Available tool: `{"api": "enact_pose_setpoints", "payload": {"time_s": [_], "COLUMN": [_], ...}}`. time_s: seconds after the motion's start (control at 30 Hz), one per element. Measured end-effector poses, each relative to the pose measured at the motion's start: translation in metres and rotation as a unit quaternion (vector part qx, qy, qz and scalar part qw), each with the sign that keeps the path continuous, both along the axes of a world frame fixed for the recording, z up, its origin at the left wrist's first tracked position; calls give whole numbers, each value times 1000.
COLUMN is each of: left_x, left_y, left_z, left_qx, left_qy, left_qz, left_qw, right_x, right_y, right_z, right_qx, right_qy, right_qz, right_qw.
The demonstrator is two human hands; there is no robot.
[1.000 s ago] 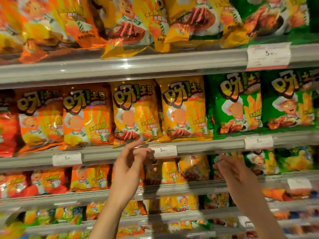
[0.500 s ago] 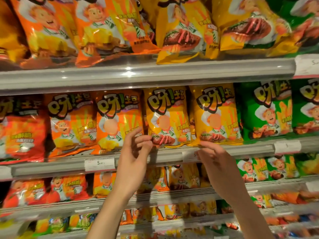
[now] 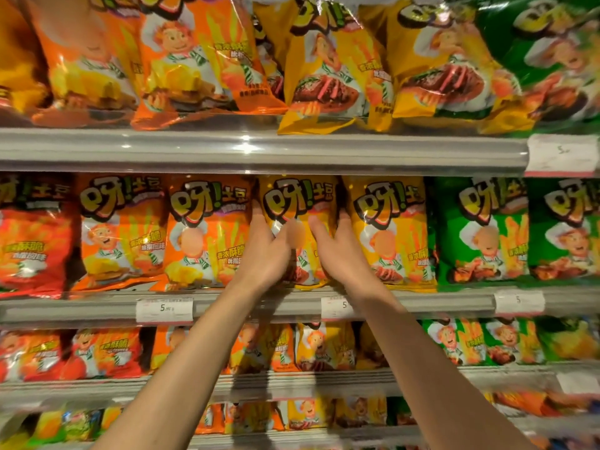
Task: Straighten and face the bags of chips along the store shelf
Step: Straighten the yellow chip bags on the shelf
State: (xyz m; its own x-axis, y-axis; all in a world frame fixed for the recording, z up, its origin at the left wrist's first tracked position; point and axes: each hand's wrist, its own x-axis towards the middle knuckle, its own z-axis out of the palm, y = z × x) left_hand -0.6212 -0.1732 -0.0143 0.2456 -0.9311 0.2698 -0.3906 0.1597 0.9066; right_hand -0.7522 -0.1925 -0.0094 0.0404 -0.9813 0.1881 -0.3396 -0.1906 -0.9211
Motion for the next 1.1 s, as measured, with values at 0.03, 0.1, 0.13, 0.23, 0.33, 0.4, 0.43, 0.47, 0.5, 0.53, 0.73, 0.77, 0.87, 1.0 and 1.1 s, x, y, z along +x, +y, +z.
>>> {"api": "enact_pose_setpoints", "payload": {"time_s": [0.03, 0.1, 0.13, 0.23, 0.33, 0.4, 0.43, 0.47, 0.5, 0.53, 0.73, 0.77, 0.87, 1.0, 1.1], "left_x": [0, 2, 2, 2, 1, 2, 2, 3, 4, 4, 2, 2, -1, -6, -6], "left_y": [-7, -16, -19, -20, -20, -21, -19, -19, -20, -21, -26, -27, -25, -21, -23], "left_z": [2, 4, 3, 2, 3, 5, 7, 8, 8, 8, 6, 7, 2, -9, -12], "left_qx": [8, 9, 7, 10, 5, -3, -2, -1, -1, 4, 54, 58, 58, 10, -13], "left_qy": [19, 47, 49, 43, 40, 35, 35, 39, 44, 54, 57, 49, 18, -36, -46], "left_qz": [7, 21, 23, 17, 9, 7, 6, 6, 5, 4, -12, -11, -2, 27, 38], "left_qw": [1000, 999, 998, 999, 999, 999, 999, 999, 999, 999, 997, 997, 998, 999, 998], "right_x": [2, 4, 5, 8, 13, 14, 14, 12, 10, 7, 6, 6, 5, 1, -1], "right_y": [-5, -14, -16, -19, -20, -20, -20, -20, -20, -21, -20, -20, -20, -21, -20], "right_z": [1, 2, 2, 0, 0, 3, 5, 6, 7, 7, 9, 10, 12, 5, 2], "right_qx": [4, 16, 23, 37, 30, 26, 24, 23, 22, 24, 42, 44, 39, 17, 2], "right_qy": [0, -6, -8, -11, 7, 20, 23, 25, 26, 28, 30, 33, 47, 56, 68], "right_qz": [-6, -10, -9, -8, -21, -27, -27, -25, -24, -24, -31, -31, -28, -48, -55], "right_qw": [1000, 1000, 1000, 999, 999, 999, 999, 999, 999, 999, 998, 998, 998, 997, 996]}}
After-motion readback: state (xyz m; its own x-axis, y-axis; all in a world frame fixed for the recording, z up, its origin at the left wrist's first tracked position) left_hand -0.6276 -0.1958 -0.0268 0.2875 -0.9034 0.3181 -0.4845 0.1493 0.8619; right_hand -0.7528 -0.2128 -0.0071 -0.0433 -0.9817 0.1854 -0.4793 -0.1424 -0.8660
